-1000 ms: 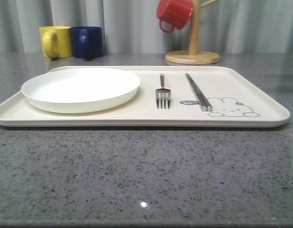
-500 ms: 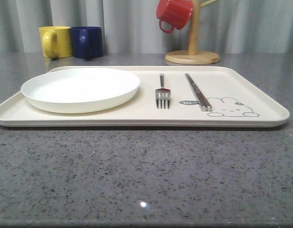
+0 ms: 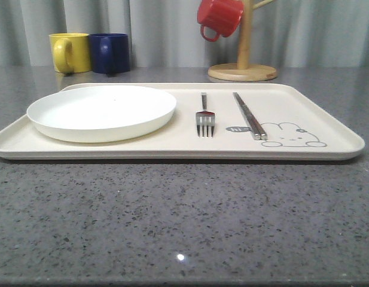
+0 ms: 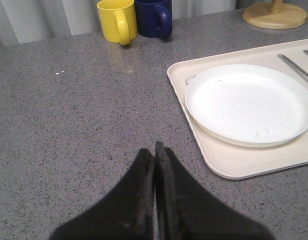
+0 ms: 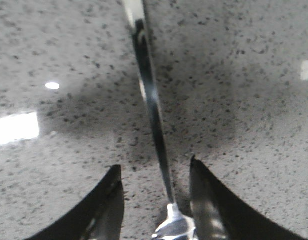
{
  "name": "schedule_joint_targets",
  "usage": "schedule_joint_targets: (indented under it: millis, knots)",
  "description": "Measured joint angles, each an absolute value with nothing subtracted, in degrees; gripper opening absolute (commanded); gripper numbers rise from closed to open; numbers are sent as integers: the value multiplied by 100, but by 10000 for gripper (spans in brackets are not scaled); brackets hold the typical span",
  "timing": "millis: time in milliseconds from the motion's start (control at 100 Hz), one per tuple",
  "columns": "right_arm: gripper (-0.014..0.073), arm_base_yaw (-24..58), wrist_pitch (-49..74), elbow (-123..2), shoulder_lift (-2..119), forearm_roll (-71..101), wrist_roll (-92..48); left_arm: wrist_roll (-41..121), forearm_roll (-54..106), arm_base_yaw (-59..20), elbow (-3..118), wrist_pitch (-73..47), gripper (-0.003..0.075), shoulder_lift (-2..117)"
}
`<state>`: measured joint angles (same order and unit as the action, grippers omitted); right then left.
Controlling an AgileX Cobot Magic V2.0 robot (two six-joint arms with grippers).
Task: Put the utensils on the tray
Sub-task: 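Move the right gripper to the steel spoon and grasp it, then lower the spoon onto the tray beside the chopsticks and release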
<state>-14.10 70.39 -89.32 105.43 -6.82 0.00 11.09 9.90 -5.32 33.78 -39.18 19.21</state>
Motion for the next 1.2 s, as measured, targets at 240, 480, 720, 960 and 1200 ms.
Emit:
schedule_joint_targets:
  millis: [240,480,720,960,1200]
  knots:
    - [326,-1528,7039,-8932,10716,-732,0,1109,990,-532,3378,-3918,-19,1921]
    - [83,-1528,7039,-8932,10766,-625,0,1109,990,-532,3378,-3918,-19,1921]
    - [-68,-1528,7039,-8941,10829,-610,0,1109,990,-532,3378,-3918,-19,1921]
    - [-68,-1528,7039,-8941,10827,-610,0,1109,990,-532,3378,-3918,-19,1921]
    - [-68,-1514,7035,-8941,10640,-214,0,1109,990,-532,3378,-3918,-19,1921]
